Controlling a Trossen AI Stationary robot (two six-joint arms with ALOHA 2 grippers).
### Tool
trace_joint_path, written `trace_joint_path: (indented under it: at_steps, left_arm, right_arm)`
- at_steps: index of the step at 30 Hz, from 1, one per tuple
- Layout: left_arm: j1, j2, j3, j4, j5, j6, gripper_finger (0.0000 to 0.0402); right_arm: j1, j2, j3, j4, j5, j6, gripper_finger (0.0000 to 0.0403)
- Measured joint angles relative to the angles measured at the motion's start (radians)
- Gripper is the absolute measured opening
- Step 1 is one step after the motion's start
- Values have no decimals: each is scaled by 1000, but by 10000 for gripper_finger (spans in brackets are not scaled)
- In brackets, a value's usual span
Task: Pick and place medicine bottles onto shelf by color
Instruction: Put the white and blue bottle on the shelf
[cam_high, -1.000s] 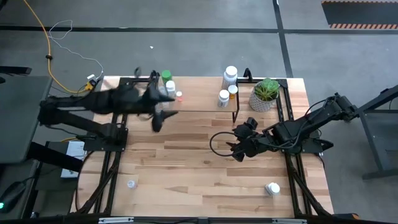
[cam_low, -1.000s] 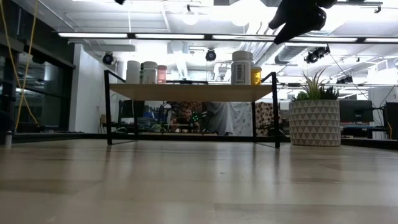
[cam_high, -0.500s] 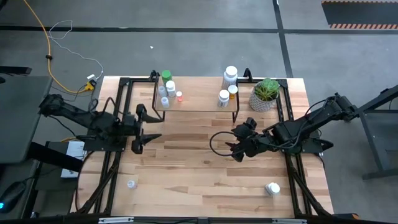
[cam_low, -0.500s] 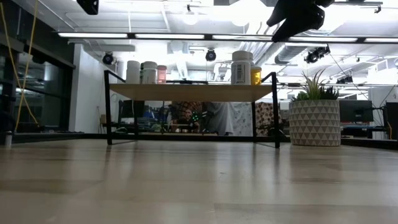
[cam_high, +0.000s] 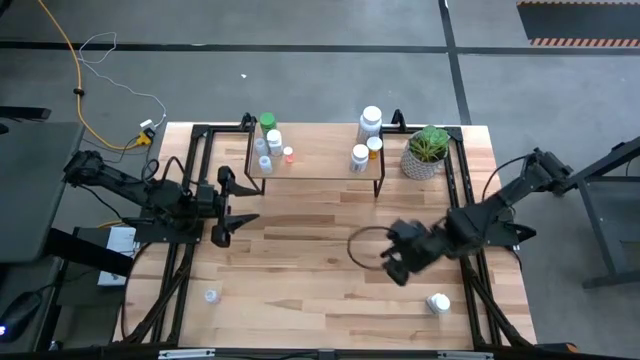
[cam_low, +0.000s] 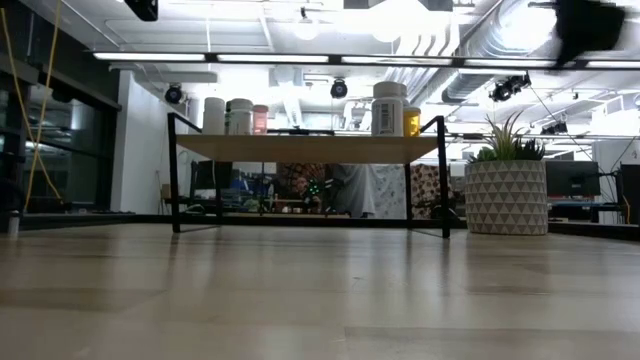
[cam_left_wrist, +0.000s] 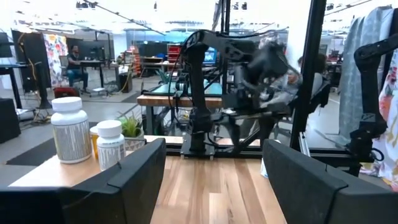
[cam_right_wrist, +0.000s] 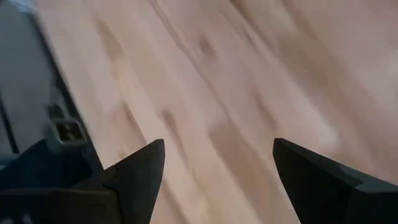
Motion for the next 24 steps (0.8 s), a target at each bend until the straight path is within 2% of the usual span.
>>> trace_joint_path:
  at_steps: [6,11,15,24]
  left_arm:
    - [0,0,0,-1,0,0,260]
    - [0,0,0,-1,0,-1,260]
    - [0,0,0,-1,0,-8,260]
    - [0,0,0,-1,0,-30,260]
  right_arm:
    - [254,44,0,-207,-24,532,291]
    - [393,146,0,-261,-208,815,291]
    - [442,203,0,-255,-251,883,291]
    - [449,230,0,-207,-286,873,291]
